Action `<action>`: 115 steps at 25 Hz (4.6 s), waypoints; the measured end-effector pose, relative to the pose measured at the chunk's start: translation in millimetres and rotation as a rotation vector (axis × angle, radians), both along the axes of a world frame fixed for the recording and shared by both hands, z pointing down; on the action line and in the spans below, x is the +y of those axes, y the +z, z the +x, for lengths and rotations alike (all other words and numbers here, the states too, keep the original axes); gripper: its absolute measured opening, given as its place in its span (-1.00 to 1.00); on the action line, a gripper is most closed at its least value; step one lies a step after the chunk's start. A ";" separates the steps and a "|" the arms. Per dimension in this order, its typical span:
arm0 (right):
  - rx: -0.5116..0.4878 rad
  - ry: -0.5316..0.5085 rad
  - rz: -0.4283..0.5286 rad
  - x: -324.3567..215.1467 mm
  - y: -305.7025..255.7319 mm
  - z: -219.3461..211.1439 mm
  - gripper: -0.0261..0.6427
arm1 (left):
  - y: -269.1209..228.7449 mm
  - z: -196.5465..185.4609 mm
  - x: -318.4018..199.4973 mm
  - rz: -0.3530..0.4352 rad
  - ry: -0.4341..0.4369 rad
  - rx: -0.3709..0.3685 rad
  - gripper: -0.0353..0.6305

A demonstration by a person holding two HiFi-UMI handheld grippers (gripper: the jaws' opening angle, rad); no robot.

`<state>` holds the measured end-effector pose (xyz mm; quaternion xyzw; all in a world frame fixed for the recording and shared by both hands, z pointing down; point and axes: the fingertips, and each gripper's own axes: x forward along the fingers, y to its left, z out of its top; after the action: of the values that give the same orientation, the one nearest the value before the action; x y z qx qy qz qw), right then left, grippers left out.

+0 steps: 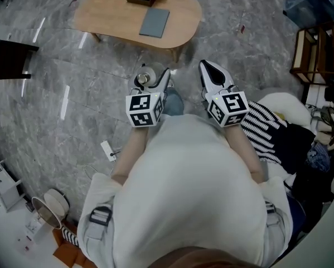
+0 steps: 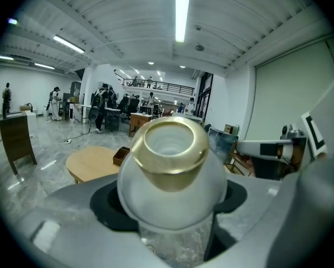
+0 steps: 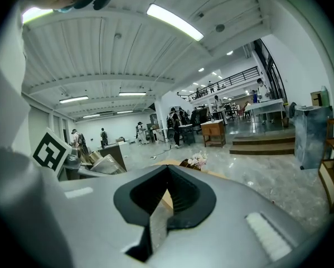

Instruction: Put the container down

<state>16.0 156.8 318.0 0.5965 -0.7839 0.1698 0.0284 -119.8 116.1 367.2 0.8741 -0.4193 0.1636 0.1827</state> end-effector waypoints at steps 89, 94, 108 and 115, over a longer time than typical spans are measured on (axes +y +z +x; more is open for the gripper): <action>-0.019 -0.075 -0.465 -362.5 285.7 145.9 -0.93 | 405.7 209.5 -381.4 -0.319 0.127 -0.319 0.16; -0.027 -0.059 -0.472 -365.8 290.0 155.3 -0.92 | 414.2 213.6 -383.2 -0.316 0.133 -0.337 0.16; -0.039 -0.036 -0.487 -373.2 298.4 163.2 -0.92 | 439.0 218.2 -375.5 -0.278 0.229 -0.422 0.16; -0.050 -0.017 -0.486 -375.1 300.0 162.8 -0.92 | 444.2 220.2 -375.1 -0.241 0.259 -0.458 0.16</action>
<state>178.8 -218.3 618.0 0.5613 -0.7253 0.3679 0.1534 100.4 -259.0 811.4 0.8326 -0.3122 0.4274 0.1632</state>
